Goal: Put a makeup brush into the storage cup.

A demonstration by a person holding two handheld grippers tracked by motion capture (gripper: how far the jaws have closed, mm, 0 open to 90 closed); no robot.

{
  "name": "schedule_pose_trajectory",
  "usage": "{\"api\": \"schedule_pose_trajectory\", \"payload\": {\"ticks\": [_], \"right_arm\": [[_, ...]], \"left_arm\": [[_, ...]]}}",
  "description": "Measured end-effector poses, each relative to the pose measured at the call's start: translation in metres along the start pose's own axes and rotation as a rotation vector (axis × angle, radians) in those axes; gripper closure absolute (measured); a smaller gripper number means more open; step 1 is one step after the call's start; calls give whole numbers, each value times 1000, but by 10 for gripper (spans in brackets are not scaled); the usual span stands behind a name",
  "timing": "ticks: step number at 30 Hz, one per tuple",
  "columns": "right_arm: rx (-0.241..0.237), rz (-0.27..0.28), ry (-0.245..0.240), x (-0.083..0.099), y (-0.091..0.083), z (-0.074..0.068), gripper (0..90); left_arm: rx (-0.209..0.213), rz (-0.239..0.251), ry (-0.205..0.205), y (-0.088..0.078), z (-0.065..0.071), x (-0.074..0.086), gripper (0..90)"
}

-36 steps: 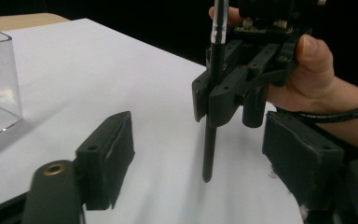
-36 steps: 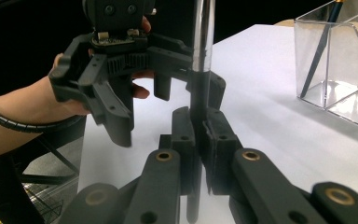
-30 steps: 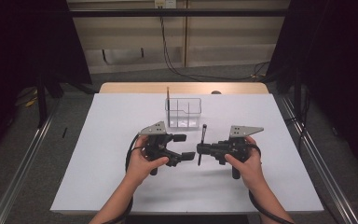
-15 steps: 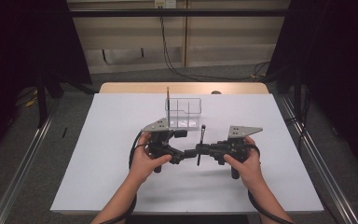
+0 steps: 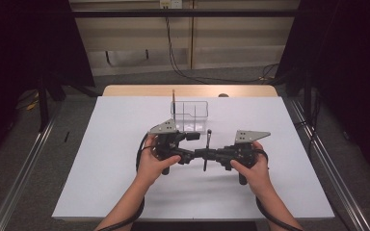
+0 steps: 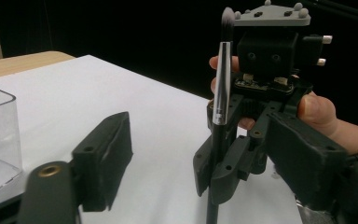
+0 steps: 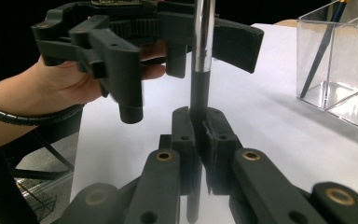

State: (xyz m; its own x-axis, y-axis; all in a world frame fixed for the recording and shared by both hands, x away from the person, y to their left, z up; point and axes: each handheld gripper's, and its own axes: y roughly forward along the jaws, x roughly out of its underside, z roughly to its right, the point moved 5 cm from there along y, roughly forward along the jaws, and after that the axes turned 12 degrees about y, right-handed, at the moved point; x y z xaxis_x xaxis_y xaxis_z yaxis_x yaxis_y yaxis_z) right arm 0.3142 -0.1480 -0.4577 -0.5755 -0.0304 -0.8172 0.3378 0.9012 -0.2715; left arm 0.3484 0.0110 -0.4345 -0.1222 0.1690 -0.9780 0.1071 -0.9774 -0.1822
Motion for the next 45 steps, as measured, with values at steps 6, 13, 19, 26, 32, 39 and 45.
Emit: {"api": "schedule_pose_trajectory", "payload": {"ticks": [6, 13, 19, 26, 32, 39, 45], "right_arm": [[6, -1, -9, 0, 1, 0, 848], [7, -3, -13, 0, 2, -1, 847], [17, -2, -22, 0, 1, -1, 847], [25, 3, -36, -1, 1, -1, 845], [30, 8, -42, -1, 2, -2, 838], [27, 9, -39, -1, 0, -2, 746], [28, 7, -44, -1, -1, -2, 616]], "left_arm": [[5, 8, -4, 3, 0, -1, 452], [2, 25, -7, 5, 0, -2, 625], [22, 32, -3, 4, 4, -4, 798], [15, 19, 35, 4, 7, -7, 837], [3, 16, 46, 3, 7, -8, 839], [-12, 32, 41, -2, 6, -9, 839], [-22, 39, 44, -6, 4, -10, 839]]}}
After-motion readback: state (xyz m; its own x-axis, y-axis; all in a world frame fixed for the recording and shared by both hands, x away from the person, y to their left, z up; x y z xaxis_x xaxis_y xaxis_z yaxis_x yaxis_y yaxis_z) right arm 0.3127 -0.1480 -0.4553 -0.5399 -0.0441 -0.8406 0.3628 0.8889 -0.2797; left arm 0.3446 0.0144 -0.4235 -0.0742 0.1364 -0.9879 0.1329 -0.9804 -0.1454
